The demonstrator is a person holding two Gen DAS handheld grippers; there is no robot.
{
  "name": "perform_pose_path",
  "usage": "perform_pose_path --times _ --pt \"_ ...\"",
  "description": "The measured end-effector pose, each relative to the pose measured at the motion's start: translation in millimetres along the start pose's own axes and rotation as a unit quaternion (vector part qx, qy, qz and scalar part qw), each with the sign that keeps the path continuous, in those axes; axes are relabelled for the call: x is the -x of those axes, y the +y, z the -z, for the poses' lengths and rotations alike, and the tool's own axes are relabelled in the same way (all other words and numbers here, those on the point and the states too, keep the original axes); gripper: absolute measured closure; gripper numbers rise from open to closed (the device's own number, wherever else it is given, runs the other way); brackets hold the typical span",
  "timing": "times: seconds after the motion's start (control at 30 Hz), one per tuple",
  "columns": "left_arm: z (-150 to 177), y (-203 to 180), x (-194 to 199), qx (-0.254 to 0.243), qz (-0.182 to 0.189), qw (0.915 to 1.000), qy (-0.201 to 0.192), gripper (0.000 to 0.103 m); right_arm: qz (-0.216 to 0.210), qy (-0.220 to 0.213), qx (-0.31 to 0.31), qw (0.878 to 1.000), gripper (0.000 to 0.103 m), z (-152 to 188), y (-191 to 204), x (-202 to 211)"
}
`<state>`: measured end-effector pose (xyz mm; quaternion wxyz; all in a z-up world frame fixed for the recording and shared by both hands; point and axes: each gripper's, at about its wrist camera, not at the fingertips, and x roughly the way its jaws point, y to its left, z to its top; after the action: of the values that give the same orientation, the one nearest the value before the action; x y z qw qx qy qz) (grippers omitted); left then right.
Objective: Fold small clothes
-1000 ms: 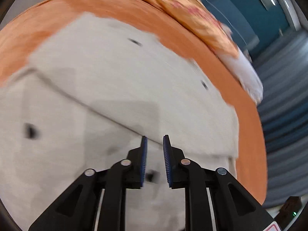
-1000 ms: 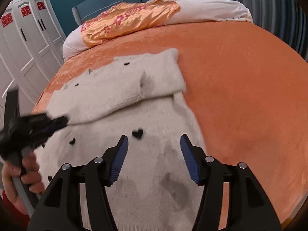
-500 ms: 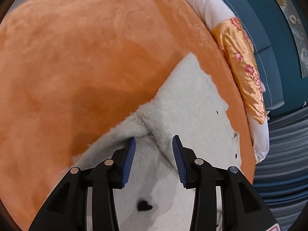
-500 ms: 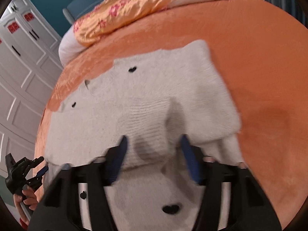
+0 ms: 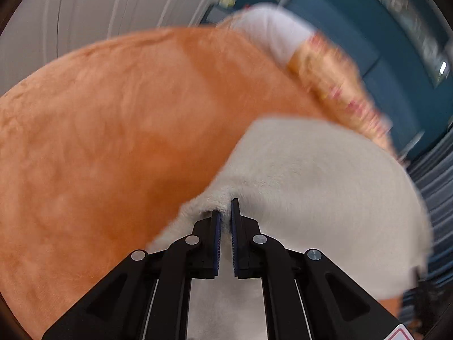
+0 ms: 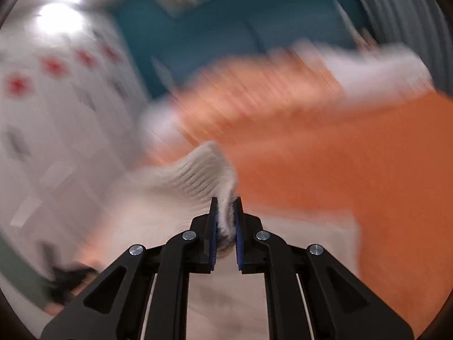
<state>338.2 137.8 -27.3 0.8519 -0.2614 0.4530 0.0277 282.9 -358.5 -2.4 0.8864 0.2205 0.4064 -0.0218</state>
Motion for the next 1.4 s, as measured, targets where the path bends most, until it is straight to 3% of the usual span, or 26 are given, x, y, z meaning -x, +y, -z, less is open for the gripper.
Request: perform_pose_path --times 0.07,0.33,0.43,0.47,0.5,0.53,0.57,0.6,0.7,0.73,0.77,0.8,0.87,0.97,1.07,1.1,1.13,1.23,1.27,1.3,1.37,1.4 --pt "13.6 5.6 -21.8 0.003 -0.013 0.9995 0.027 0.098 0.029 0.036 -0.015 0.999 0.094 24.7 -23.0 -24.2" --pt "24.2 -0.4 -24.7 -0.042 -0.03 0.9987 0.001 0.096 0.011 0.043 -0.014 0.999 0.091 35.0 -30.3 -24.7" --pt "21.6 4.5 -21.8 -0.034 -0.018 0.9992 0.007 0.09 0.006 0.039 -0.014 0.999 0.076 32.4 -24.8 -18.4" --pt "19.6 7.0 -20.3 -0.023 -0.008 0.9997 0.01 0.089 0.008 0.037 -0.012 0.999 0.06 30.1 -20.2 -20.7" --pt "17.8 10.1 -19.0 -0.008 0.006 0.9998 0.016 0.088 0.008 0.037 -0.01 0.999 0.058 30.6 -18.4 -21.7" --pt "16.1 12.8 -18.2 0.004 0.016 0.9996 0.022 0.088 0.011 0.053 -0.004 0.999 0.058 31.5 -16.8 -26.7" --pt "14.5 13.5 -17.5 0.013 0.022 0.9993 0.027 0.087 0.013 0.066 -0.001 0.998 0.073 32.4 -16.0 -30.3" --pt "12.4 15.3 -15.9 0.024 0.03 0.9988 0.031 0.087 0.004 0.069 -0.001 0.998 0.094 31.8 -14.3 -28.7" --pt "8.1 15.5 -6.9 0.031 0.039 0.9984 0.027 0.087 -0.073 -0.001 -0.021 0.997 0.095 20.7 -9.3 19.1" --pt "7.0 13.3 -5.8 0.022 0.033 0.9989 0.025 0.086 -0.077 -0.019 -0.018 0.997 0.095 20.5 -10.4 29.6" --pt "7.9 12.7 -7.4 0.015 0.028 0.9991 0.027 0.086 -0.061 -0.02 -0.012 0.998 0.095 22.6 -13.8 28.2" --pt "9.1 12.1 -10.5 0.008 0.022 0.9992 0.032 0.084 -0.017 0.012 -0.003 1.0 0.095 28.3 -22.3 9.8" --pt "15.8 12.1 -20.6 0.004 0.01 0.9989 0.046 0.084 0.026 0.09 -0.001 0.996 0.095 44.0 -39.6 -28.7" --pt "21.6 8.4 -19.1 -0.016 0.0 0.9994 0.03 0.084 0.035 0.061 0.001 0.998 0.091 39.1 -31.5 -8.5" --pt "26.0 8.4 -20.7 -0.033 -0.003 0.9993 0.017 0.084 0.063 -0.007 0.011 0.998 0.09 25.9 -8.4 28.7" --pt "28.1 9.2 -21.5 -0.036 -0.001 0.9993 0.01 0.084 0.06 -0.022 0.018 0.998 0.089 21.4 2.8 35.2" --pt "29.8 9.8 -21.7 -0.039 0.0 0.9992 0.005 0.084 0.03 -0.025 0.03 0.999 0.089 14.7 21.7 36.3" --pt "38.2 10.9 -20.6 -0.055 0.004 0.9982 -0.023 0.083 -0.064 0.012 0.087 0.994 0.087 8.7 83.6 14.0" --pt "40.6 12.1 -20.1 -0.056 0.009 0.9979 -0.032 0.083 -0.09 0.022 0.109 0.99 0.082 9.7 106.8 3.7" --pt "41.6 14.3 -19.9 -0.052 0.014 0.9979 -0.035 0.083 -0.112 0.034 0.133 0.984 0.067 11.8 132.1 -8.9" --pt "42.8 19.8 -20.3 -0.042 0.03 0.9978 -0.042 0.083 -0.13 0.054 0.197 0.97 0.052 16.7 187.3 -44.1" --pt "43.9 22.4 -20.4 -0.039 0.038 0.9975 -0.047 0.083 -0.132 0.066 0.231 0.962 0.051 21.4 215.4 -65.3"
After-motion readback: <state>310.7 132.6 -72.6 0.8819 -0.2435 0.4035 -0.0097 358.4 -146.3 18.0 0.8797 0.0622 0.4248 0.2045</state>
